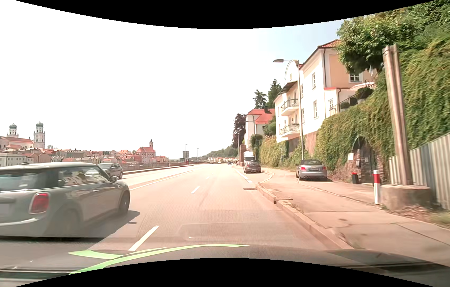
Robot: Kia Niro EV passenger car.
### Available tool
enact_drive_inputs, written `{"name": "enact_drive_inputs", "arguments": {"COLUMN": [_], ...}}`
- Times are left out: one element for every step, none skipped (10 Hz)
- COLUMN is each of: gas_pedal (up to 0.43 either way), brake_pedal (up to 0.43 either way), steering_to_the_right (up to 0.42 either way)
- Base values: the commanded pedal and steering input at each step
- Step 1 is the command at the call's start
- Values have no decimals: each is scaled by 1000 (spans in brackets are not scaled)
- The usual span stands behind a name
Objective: Follow the waypoints while adhering to traffic rules and regulations
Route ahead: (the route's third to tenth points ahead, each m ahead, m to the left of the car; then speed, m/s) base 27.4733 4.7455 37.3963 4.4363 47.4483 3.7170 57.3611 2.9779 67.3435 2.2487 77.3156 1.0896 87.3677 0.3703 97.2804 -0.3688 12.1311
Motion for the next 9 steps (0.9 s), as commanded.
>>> {"name": "enact_drive_inputs", "arguments": {"gas_pedal": [67,67,79,79,79,79,79,79,79], "brake_pedal": [0,0,0,0,0,0,0,0,0], "steering_to_the_right": [-3,-2,-2,-2,-2,-2,-2,-2,-2]}}
